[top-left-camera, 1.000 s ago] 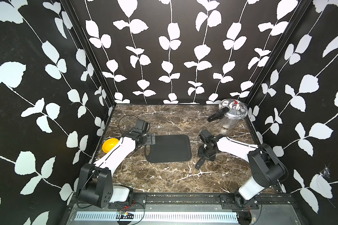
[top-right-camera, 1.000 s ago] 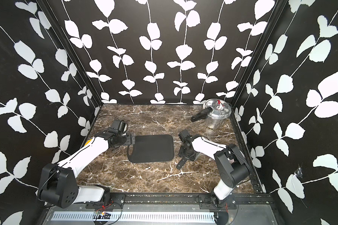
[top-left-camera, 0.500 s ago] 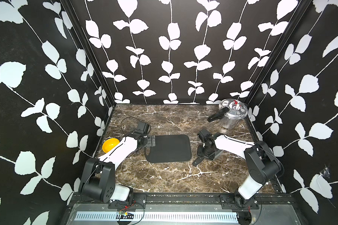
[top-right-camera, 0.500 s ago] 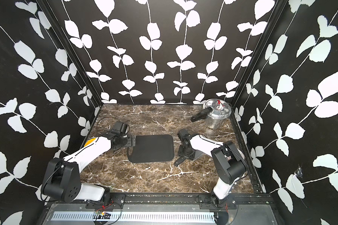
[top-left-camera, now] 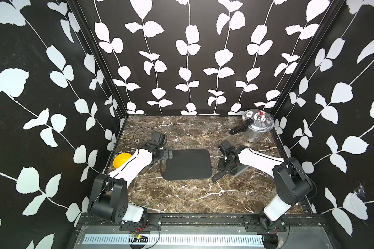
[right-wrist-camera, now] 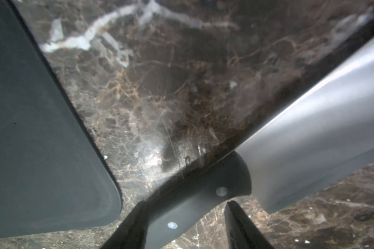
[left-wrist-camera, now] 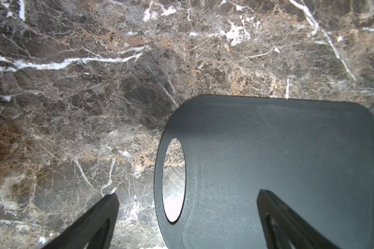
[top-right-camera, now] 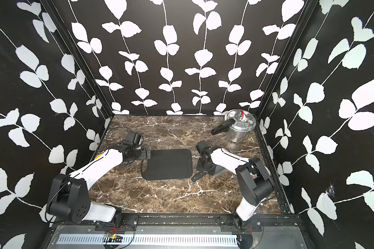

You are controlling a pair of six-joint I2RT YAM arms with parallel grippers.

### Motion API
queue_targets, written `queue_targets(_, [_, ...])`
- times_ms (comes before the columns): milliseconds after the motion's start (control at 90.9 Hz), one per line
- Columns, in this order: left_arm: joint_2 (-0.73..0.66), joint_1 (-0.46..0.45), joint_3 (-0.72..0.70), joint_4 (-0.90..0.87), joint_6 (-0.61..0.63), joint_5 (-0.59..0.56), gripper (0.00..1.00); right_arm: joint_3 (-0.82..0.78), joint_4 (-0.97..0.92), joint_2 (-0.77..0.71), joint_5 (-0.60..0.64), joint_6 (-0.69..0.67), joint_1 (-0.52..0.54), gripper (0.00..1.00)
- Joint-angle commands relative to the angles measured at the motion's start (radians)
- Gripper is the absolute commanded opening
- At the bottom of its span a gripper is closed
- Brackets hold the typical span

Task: Align the knife with the edge of the cutting board
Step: Pick up the knife at the center of the board.

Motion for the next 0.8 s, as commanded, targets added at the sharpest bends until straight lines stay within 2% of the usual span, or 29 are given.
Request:
queue_targets(0, [-0.013,-0.003,0.026,-0.044,0.005,0.008,0.98,-0.009,0.015,-0.013,0.017,0.025,0.011,0.56])
queue_targets(462, [-0.068,-0.002,-0.009,-0.062,0.003,0.012,0.98,-0.044,0.078,0.078,0.021,0.080,-0.006,0.57])
queue_targets(638, [-0.082,-0.003,-0.021,-0.065,0.001,0.012,0.98,-0.105,0.079,0.025,0.029,0.040,-0.006,0.44])
queue_targets(737, [-0.081,-0.003,-0.021,-0.065,-0.001,0.015,0.98,-0.119,0.071,0.004,0.032,0.006,-0.006,0.41])
queue_targets(792, [-0.078,-0.004,-0.021,-0.061,-0.004,0.015,0.98,-0.120,0.070,0.000,0.034,-0.014,-0.006,0.33])
